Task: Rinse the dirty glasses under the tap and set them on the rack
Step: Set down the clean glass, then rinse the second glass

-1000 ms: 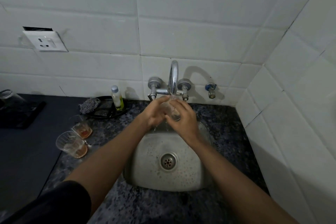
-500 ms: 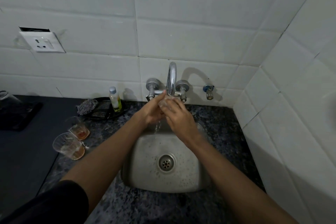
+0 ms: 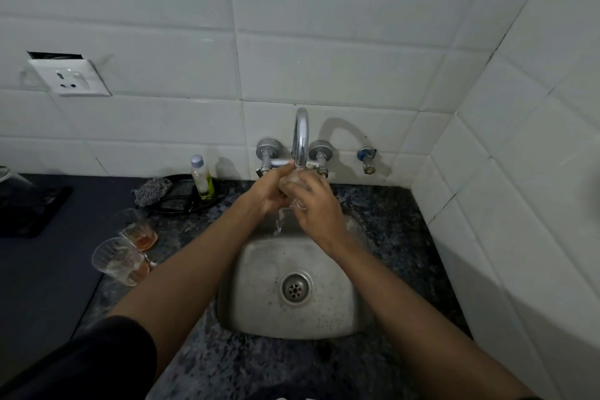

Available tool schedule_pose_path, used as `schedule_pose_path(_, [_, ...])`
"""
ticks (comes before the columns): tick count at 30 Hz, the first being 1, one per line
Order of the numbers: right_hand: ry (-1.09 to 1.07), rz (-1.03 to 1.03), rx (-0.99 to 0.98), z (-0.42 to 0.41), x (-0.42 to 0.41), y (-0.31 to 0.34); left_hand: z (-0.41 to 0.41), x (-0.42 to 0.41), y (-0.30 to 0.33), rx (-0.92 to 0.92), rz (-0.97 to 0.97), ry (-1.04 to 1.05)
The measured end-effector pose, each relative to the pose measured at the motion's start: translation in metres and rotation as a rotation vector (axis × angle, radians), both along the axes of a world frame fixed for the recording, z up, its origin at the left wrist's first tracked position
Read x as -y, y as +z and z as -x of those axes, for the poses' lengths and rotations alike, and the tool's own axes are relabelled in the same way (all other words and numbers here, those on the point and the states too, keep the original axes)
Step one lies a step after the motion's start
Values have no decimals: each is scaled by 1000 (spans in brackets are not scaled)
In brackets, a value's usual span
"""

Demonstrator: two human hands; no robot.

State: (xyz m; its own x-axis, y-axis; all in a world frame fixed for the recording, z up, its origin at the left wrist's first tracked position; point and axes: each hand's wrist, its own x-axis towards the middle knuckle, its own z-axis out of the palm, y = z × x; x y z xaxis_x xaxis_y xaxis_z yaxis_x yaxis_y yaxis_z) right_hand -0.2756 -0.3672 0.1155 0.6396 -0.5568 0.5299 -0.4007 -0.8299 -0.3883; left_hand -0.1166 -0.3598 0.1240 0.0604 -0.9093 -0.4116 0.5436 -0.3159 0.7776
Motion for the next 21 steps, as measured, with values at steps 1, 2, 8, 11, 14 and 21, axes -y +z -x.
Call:
schedule_pose_path(1, [-43, -154, 78, -2, -1, 0, 3, -1, 1, -29, 12, 20])
schedule_pose_path(2, [-90, -308, 152, -6, -2, 2, 5, -1, 0, -54, 27, 39])
schedule_pose_path(8, [-86, -76, 60, -1, -4, 8, 9, -3, 3, -49, -7, 35])
schedule_pose_path(11, [5, 107, -58, 6, 1, -1, 8, 1, 9, 54, -70, 15])
schedule_pose_path(14, [-64, -288, 203, -1, -2, -1, 11, -1, 8, -12, -23, 81])
schedule_pose_path(21, [20, 147, -89, 7, 8, 2, 8, -2, 3, 39, -74, 24])
